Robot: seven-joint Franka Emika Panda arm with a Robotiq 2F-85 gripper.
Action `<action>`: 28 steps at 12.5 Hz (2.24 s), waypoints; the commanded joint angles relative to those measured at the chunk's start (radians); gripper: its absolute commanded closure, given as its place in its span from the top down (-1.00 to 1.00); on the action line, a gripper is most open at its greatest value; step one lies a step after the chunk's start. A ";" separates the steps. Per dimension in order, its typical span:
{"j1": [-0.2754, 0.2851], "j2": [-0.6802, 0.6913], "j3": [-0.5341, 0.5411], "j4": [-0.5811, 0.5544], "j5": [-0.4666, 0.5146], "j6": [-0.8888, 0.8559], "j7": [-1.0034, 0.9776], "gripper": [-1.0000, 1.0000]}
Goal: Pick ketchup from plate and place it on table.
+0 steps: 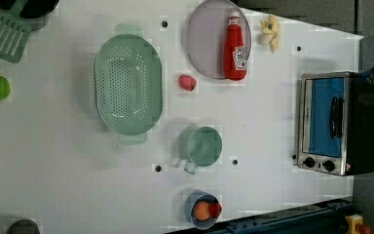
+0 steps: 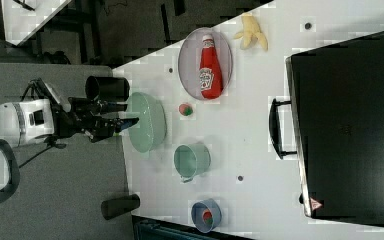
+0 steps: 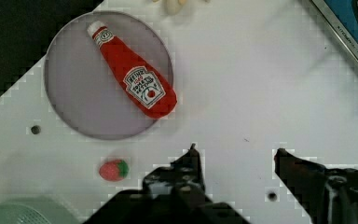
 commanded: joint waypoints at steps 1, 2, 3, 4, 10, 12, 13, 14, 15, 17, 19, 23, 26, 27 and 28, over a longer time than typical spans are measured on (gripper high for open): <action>-0.098 -0.152 0.048 0.011 0.024 -0.205 0.028 0.54; -0.097 -0.149 0.048 0.011 0.024 -0.203 0.027 0.76; -0.096 -0.143 0.050 0.011 0.024 -0.201 0.027 1.00; -0.093 -0.133 0.052 0.011 0.024 -0.199 0.024 1.00; -0.076 0.000 0.089 0.011 0.024 -0.113 -0.048 1.00; -0.070 0.059 0.099 0.011 0.024 -0.052 -0.094 1.00; -0.068 0.090 0.102 0.011 0.024 -0.026 -0.123 1.00; -0.065 0.123 0.102 0.011 0.024 0.004 -0.152 1.00; -0.063 0.156 0.102 0.011 0.024 0.035 -0.188 1.00; -0.061 0.224 0.102 0.011 0.024 0.110 -0.291 1.00; -0.061 0.290 0.102 0.011 0.023 0.211 -0.397 1.00; -0.052 0.415 0.102 0.013 0.021 0.418 -0.628 1.00; -0.043 0.500 0.102 0.013 0.021 0.522 -0.662 1.00; -0.038 0.527 0.102 0.014 0.019 0.548 -0.662 1.00; -0.034 0.553 0.102 0.015 0.018 0.573 -0.662 1.00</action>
